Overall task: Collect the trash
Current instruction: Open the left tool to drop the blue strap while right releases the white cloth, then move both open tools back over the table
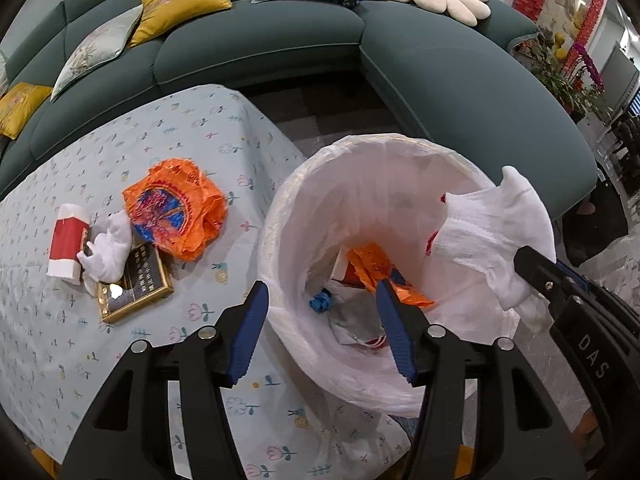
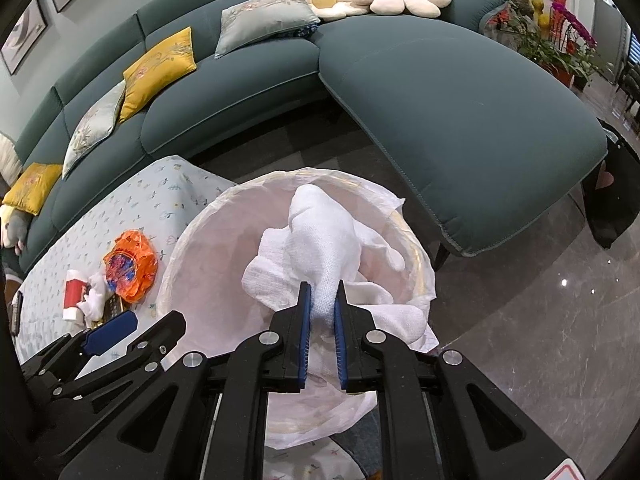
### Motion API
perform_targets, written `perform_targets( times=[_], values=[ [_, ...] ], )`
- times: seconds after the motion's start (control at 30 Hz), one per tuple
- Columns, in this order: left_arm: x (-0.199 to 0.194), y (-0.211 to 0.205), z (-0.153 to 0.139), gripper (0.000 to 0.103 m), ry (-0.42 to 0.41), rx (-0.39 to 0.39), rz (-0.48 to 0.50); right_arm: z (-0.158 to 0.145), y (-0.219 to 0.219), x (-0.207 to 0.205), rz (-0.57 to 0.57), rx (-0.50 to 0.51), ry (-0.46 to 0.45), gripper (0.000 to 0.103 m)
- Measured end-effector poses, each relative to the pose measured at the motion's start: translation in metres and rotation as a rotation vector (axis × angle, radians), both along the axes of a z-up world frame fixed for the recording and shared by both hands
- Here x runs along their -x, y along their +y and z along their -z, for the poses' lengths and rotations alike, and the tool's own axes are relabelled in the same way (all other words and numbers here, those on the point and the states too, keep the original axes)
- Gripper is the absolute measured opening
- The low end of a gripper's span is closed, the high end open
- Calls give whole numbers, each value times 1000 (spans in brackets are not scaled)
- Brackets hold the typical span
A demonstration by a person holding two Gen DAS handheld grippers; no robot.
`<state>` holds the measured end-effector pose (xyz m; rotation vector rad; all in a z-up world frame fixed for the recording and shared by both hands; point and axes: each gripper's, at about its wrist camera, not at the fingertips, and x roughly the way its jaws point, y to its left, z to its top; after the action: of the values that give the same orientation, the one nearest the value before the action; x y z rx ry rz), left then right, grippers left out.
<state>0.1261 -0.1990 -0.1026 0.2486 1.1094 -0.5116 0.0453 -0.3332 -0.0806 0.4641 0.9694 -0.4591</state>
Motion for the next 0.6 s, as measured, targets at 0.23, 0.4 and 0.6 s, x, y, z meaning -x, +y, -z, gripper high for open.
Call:
perform_targets(
  times=[0.23, 0.4, 0.6],
  values=[
    [-6, 12, 5, 54, 16, -7, -34, -4, 5, -4, -9, 9, -6, 29],
    [-8, 19, 3, 60, 3, -8, -55, -8, 8, -5, 0, 27, -9, 42],
    [-8, 30, 0, 62, 4, -2, -74, -11, 19, -9, -17, 36, -1, 43]
  ],
)
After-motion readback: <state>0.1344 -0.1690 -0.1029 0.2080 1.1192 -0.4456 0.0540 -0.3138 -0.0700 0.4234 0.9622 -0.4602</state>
